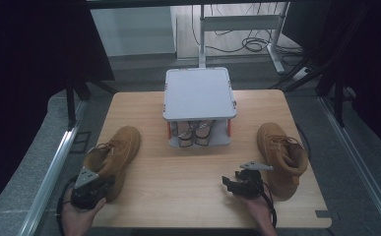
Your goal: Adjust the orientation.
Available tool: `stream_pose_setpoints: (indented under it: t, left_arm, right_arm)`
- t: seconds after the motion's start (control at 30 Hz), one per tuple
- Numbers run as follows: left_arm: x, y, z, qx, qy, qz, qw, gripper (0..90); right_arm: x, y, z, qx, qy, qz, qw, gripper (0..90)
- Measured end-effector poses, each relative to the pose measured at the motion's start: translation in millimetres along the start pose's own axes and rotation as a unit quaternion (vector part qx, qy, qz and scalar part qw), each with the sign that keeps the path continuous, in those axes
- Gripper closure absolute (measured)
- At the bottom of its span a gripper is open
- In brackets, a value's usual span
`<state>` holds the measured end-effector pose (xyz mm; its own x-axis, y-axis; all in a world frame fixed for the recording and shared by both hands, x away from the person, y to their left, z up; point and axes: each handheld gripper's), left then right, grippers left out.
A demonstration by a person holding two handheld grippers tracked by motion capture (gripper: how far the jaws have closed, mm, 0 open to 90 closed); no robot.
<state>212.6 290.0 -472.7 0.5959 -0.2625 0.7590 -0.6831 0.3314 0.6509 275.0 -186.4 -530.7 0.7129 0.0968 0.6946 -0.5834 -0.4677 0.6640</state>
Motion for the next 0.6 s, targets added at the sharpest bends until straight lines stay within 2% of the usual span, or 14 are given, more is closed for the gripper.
stream_pose_setpoints:
  t: [0.37, 0.5, 0.6]
  left_arm:
    - [-8.1, 10.3, -29.7, 0.007, 0.015, -0.001, 0.9999, 90.0]
    - [-9.4, 11.3, -32.6, 0.009, 0.022, 0.001, 0.9997, 90.0]
    - [-10.0, 8.8, -26.5, 0.001, 0.019, 0.0, 0.9998, 90.0]
  right_arm:
    - [-0.1, -0.9, -0.5, -0.003, 0.002, -0.002, 1.0, 38.7]
    - [-0.1, -1.0, -0.5, -0.003, 0.002, -0.002, 1.0, 38.8]
    - [-0.1, -1.3, -0.7, -0.002, 0.002, -0.003, 1.0, 38.8]
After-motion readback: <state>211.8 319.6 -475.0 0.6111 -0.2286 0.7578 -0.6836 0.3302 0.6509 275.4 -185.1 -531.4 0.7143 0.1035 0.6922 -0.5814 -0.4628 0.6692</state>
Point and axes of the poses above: each handheld gripper's, and its own axes: y roughly backward along the jaws, x roughly out of its top, z roughly to its right, and after that the axes turned 3 degrees about -y, right-handed
